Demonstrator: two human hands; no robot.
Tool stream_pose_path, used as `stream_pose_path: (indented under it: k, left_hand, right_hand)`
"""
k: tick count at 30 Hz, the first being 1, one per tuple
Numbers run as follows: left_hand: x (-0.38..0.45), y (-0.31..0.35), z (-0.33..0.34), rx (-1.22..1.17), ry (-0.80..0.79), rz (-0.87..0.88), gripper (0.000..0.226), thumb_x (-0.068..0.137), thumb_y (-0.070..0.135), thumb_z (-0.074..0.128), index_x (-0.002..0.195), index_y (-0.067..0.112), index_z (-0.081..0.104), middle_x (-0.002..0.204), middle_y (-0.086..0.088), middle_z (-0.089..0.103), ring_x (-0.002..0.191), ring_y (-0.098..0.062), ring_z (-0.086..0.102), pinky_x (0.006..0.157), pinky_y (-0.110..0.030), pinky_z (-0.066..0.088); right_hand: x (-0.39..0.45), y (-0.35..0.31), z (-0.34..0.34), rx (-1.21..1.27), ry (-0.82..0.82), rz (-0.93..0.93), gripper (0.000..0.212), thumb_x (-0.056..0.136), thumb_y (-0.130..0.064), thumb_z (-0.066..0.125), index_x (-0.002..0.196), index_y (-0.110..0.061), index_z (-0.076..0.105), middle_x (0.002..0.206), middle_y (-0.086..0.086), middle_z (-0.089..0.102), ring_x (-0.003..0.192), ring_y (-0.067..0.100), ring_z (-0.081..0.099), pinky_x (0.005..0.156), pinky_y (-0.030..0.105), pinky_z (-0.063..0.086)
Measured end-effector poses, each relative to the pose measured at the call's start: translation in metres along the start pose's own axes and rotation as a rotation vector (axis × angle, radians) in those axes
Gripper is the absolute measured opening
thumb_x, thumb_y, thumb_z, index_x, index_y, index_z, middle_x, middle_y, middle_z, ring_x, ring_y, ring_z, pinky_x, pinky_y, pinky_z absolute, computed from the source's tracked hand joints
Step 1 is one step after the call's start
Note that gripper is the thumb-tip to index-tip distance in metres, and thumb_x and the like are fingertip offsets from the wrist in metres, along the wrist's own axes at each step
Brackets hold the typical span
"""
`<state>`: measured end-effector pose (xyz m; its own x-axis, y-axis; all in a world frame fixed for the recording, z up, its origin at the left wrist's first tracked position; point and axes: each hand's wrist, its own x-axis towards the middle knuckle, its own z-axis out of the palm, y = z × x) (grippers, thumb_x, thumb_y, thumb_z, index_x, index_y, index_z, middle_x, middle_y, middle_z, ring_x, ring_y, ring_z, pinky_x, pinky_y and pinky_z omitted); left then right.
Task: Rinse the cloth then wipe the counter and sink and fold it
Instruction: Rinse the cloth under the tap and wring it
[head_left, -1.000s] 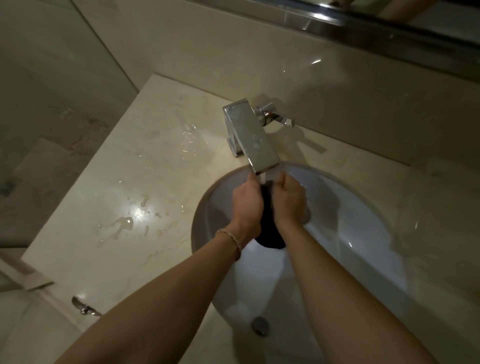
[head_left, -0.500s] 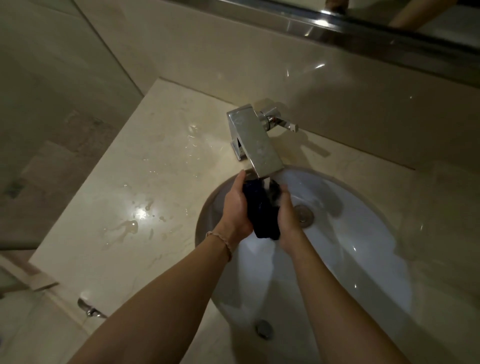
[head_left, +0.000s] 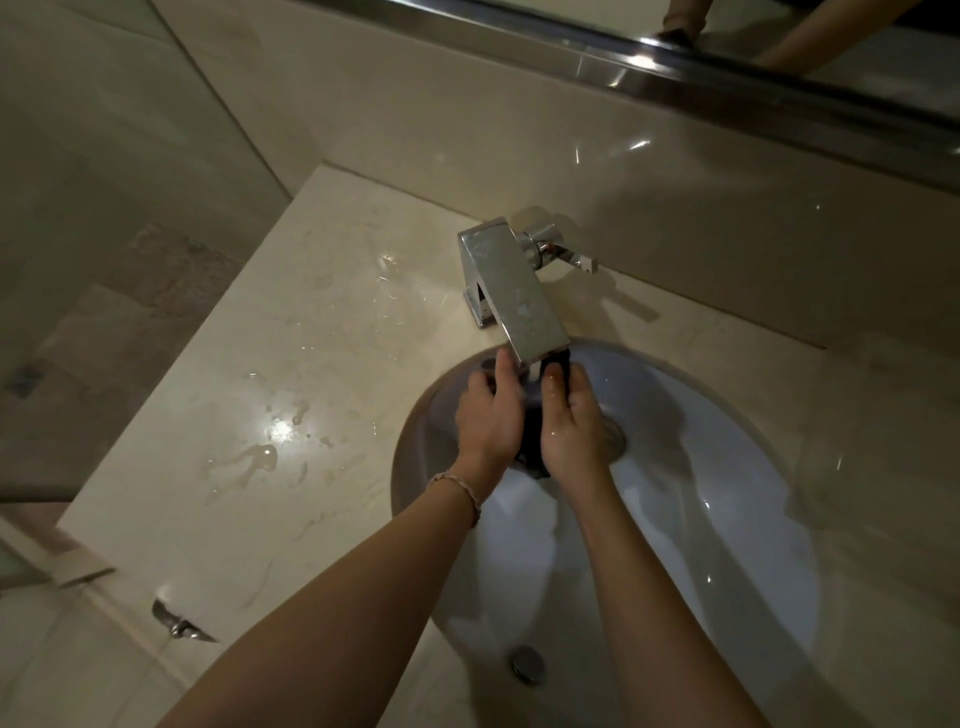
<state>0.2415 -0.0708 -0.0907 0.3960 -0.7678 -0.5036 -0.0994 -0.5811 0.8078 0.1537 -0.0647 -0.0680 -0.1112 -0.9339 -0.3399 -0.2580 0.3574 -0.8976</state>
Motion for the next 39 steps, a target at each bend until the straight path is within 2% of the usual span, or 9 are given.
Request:
stream_pose_path:
  k: [3, 6, 11, 19, 23, 26, 30, 33, 39]
  left_hand:
    - [-0.003, -0.003, -0.001, -0.138, 0.024, 0.046, 0.038, 0.104, 0.053, 0.041, 0.092, 0.030, 0.069, 0.090, 0.004, 0.072, 0.092, -0.018, 0.067, 0.080, -0.036, 0.052]
    - [-0.009, 0.002, 0.001, -0.103, -0.078, 0.114, 0.030, 0.107, 0.040, 0.047, 0.090, 0.029, 0.069, 0.071, 0.006, 0.068, 0.073, -0.014, 0.065, 0.072, -0.040, 0.051]
    - [-0.032, 0.002, 0.014, -0.342, -0.094, -0.164, 0.056, 0.099, 0.052, 0.058, 0.054, 0.019, 0.064, 0.053, 0.002, 0.059, 0.055, -0.014, 0.055, 0.059, -0.033, 0.048]
    - [-0.010, 0.009, 0.005, -0.391, 0.184, -0.178, 0.049, 0.095, 0.047, 0.066, 0.066, 0.008, 0.065, 0.064, -0.008, 0.062, 0.063, -0.018, 0.058, 0.064, -0.036, 0.054]
    - [-0.008, 0.020, -0.002, -0.419, 0.049, -0.179, 0.042, 0.101, 0.043, 0.058, 0.076, 0.010, 0.069, 0.073, -0.002, 0.070, 0.067, -0.010, 0.067, 0.065, -0.023, 0.057]
    - [-0.012, 0.018, 0.003, -0.486, -0.082, -0.243, 0.042, 0.100, 0.050, 0.052, 0.090, 0.018, 0.075, 0.093, -0.008, 0.077, 0.093, -0.025, 0.071, 0.091, -0.044, 0.057]
    - [-0.018, 0.012, 0.008, -0.350, -0.062, -0.214, 0.046, 0.099, 0.047, 0.057, 0.075, 0.009, 0.069, 0.076, -0.009, 0.069, 0.076, -0.024, 0.064, 0.072, -0.045, 0.056]
    - [-0.021, 0.009, 0.013, -0.372, -0.041, -0.202, 0.047, 0.098, 0.043, 0.064, 0.073, 0.003, 0.067, 0.069, -0.011, 0.064, 0.070, -0.026, 0.061, 0.066, -0.042, 0.056]
    - [0.003, 0.014, -0.006, -0.432, 0.030, -0.209, 0.032, 0.099, 0.046, 0.060, 0.088, 0.019, 0.073, 0.079, 0.002, 0.071, 0.075, -0.015, 0.068, 0.071, -0.032, 0.056]
  right_hand:
    - [-0.011, 0.001, 0.014, 0.079, 0.026, -0.008, 0.033, 0.107, -0.040, 0.038, 0.119, -0.018, 0.060, 0.098, -0.010, 0.069, 0.087, -0.002, 0.065, 0.075, 0.018, 0.049]
    - [-0.011, -0.003, 0.021, 0.008, 0.186, 0.033, 0.041, 0.105, -0.048, 0.037, 0.103, -0.021, 0.066, 0.091, -0.005, 0.072, 0.086, 0.015, 0.070, 0.071, 0.031, 0.052]
    - [0.017, 0.008, 0.003, -0.326, 0.348, 0.096, 0.053, 0.107, -0.039, 0.038, 0.087, -0.003, 0.071, 0.081, 0.014, 0.067, 0.082, 0.036, 0.067, 0.067, 0.034, 0.043]
    - [-0.007, -0.008, 0.013, -0.139, 0.235, 0.083, 0.043, 0.108, -0.034, 0.039, 0.091, -0.007, 0.068, 0.082, 0.000, 0.063, 0.067, 0.010, 0.055, 0.054, 0.006, 0.037]
    - [-0.017, -0.010, 0.014, -0.005, 0.195, 0.051, 0.037, 0.106, -0.035, 0.043, 0.088, -0.014, 0.067, 0.075, -0.008, 0.063, 0.070, 0.000, 0.059, 0.056, 0.006, 0.042]
    - [-0.007, -0.013, 0.017, -0.030, 0.173, 0.027, 0.032, 0.106, -0.036, 0.042, 0.089, -0.019, 0.064, 0.078, -0.010, 0.063, 0.072, 0.002, 0.060, 0.062, 0.013, 0.043]
    - [0.019, -0.004, 0.013, -0.106, 0.260, 0.132, 0.045, 0.107, -0.034, 0.038, 0.087, -0.006, 0.067, 0.079, 0.005, 0.065, 0.075, 0.021, 0.064, 0.060, 0.025, 0.042]
    - [0.028, -0.007, 0.007, -0.252, 0.245, 0.183, 0.044, 0.106, -0.030, 0.038, 0.079, -0.006, 0.064, 0.064, -0.001, 0.054, 0.058, 0.010, 0.051, 0.048, 0.023, 0.033]
    - [0.002, -0.016, 0.030, -0.064, 0.034, 0.106, 0.036, 0.102, -0.029, 0.043, 0.082, -0.009, 0.065, 0.085, 0.009, 0.070, 0.082, 0.026, 0.066, 0.074, 0.041, 0.055]
